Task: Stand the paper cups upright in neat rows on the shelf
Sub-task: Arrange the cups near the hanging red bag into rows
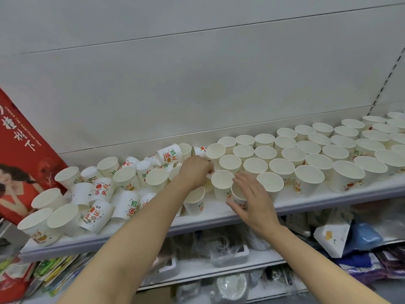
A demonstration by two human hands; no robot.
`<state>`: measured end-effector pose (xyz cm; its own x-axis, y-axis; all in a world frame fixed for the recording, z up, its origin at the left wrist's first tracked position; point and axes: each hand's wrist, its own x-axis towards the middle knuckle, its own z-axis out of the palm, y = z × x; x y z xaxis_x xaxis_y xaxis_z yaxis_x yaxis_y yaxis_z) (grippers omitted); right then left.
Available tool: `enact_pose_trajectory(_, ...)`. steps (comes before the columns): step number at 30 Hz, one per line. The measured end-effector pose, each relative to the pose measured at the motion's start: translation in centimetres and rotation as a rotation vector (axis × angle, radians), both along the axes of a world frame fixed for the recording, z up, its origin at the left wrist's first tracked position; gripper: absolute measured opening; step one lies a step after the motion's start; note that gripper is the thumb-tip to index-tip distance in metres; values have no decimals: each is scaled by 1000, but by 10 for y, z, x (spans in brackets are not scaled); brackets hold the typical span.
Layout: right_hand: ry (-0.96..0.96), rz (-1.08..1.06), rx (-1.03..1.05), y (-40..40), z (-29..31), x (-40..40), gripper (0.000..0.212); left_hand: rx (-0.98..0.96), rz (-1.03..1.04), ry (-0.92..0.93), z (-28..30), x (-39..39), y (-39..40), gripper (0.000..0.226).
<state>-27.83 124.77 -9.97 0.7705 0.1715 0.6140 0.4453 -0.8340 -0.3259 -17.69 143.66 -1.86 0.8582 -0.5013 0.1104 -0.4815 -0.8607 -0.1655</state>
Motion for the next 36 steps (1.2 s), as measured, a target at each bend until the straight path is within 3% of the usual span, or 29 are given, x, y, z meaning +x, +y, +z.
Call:
enact_pose_trajectory(6,-193,-21,66,14,34,29,40,-52,-42,-70,1,29,15,24)
enact_pose_trajectory(14,306,-94,-211,32,75,115,30,-164,-10,109,3,61,22,16)
enact_pose_trajectory(20,370,-46,-427,29,72,145,26,-248,27,282,8,74,25,16)
enact_pose_trajectory(22,359,-19,-449,25,70,152,24,-401,50,319,15,75,37,15)
enact_pose_trajectory(24,334,12,-424,21,70,161,25,-543,142,211,23,80,57,16)
enact_pose_trajectory(26,314,53,-395,21,73,170,25,-489,263,110,27,92,77,36)
enact_pose_trajectory(28,292,94,-366,26,80,177,23,-307,369,168,24,101,88,55)
enact_pose_trajectory(31,268,135,-367,36,88,188,26,-217,409,249,10,105,86,58)
enact_pose_trajectory(36,337,218,-401,56,88,208,26,-247,403,157,3,107,85,62)
